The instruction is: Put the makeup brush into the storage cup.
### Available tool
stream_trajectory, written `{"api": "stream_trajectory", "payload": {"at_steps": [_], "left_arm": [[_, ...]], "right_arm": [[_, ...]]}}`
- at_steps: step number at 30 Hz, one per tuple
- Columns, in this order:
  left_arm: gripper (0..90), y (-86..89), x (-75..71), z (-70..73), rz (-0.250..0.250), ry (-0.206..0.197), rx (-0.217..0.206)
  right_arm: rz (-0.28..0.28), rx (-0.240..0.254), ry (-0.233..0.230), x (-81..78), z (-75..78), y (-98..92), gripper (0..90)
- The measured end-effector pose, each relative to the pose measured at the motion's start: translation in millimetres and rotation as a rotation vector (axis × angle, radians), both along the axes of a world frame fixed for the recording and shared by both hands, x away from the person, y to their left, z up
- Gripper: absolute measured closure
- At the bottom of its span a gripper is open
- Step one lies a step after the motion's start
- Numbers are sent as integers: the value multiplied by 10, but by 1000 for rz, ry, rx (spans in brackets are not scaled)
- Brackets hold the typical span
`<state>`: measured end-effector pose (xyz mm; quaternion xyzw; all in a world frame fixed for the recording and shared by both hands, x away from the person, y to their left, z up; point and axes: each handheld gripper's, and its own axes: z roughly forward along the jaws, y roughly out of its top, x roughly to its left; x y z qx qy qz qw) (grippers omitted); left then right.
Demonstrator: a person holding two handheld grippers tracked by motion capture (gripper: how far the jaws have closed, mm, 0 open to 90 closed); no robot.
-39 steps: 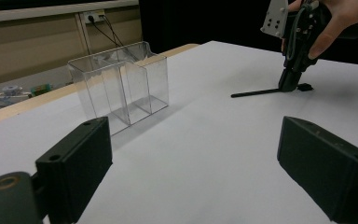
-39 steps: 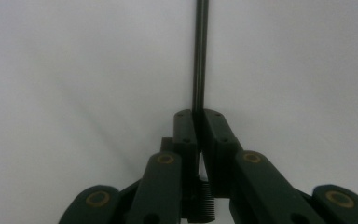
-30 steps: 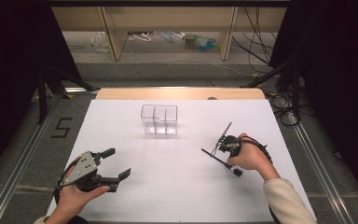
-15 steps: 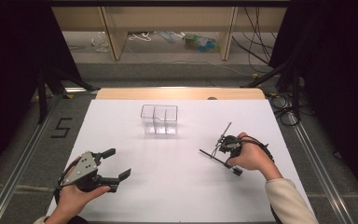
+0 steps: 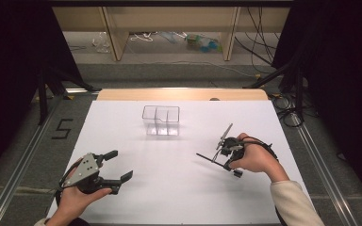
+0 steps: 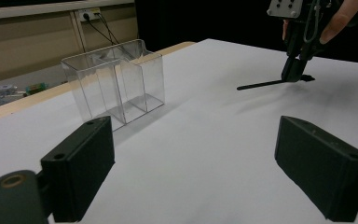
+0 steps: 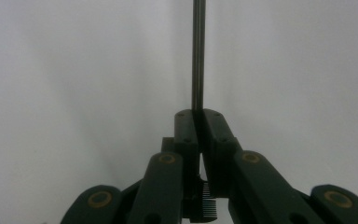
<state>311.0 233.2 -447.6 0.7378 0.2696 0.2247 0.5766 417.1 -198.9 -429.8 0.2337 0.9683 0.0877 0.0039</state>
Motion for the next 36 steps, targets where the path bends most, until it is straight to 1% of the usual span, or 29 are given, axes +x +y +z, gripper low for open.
{"api": "stream_trajectory", "payload": {"at_steps": [1,3,4,7,8,9,10,11,12,13,14,16,18,19,20,22,25,27,29,30,31,32,33,35,36], "left_arm": [[119,0,0,0,0,0,-1],[121,-1,0,0,-2,-1,-2],[122,-2,0,0,-3,-1,-1],[124,-6,-1,-2,-6,2,0],[126,-8,-1,-3,-8,2,1],[126,-10,-3,-4,-8,4,0],[126,-8,0,-2,-12,0,4],[127,-9,0,-2,-12,0,4],[128,-9,1,-2,-14,-2,6],[128,-12,0,-4,-14,1,3],[130,-16,-3,-5,-12,6,0],[131,-19,-2,-5,-15,4,3],[133,-31,-1,-13,-23,5,-2],[133,-32,0,-11,-25,1,5],[133,-33,-6,-5,-22,2,15],[134,-43,-7,-5,-23,2,8],[136,-54,-6,-2,-28,-1,13],[136,-65,-2,0,-30,-2,15],[137,-87,5,-3,-36,2,10],[138,-98,11,0,-39,-1,15],[138,-118,20,-3,-44,-1,10],[139,-131,28,1,-47,0,20],[139,-149,40,0,-50,-1,23],[139,-193,70,-5,-62,-1,30],[140,-208,79,-8,-66,0,30]], "right_arm": [[3,-1,5,-9,10,11,856],[21,4,0,-19,18,25,856],[43,-2,-3,-16,27,24,856],[54,2,-4,-31,42,47,856],[69,0,-11,-27,45,47,856],[58,9,-5,-41,51,60,856],[61,8,-11,-46,54,66,856],[58,12,-2,-54,63,74,856],[77,12,-12,-46,65,71,856],[82,11,-13,-47,75,74,856],[66,15,-12,-72,91,101,856],[68,13,-9,-77,102,110,856],[84,23,-13,-84,112,122,856],[80,16,-8,-95,124,133,856],[90,23,-10,-101,130,139,856],[101,24,-5,-113,148,158,856],[117,31,-12,-128,167,187,856],[120,24,-13,-136,183,211,856],[130,30,-14,-139,195,230,856],[131,30,-20,-143,201,240,856],[140,33,-20,-142,206,248,856],[139,30,-24,-148,212,260,856],[136,30,-18,-155,219,272,856],[148,30,-26,-154,225,285,856],[142,38,-22,-163,228,300,856]]}}
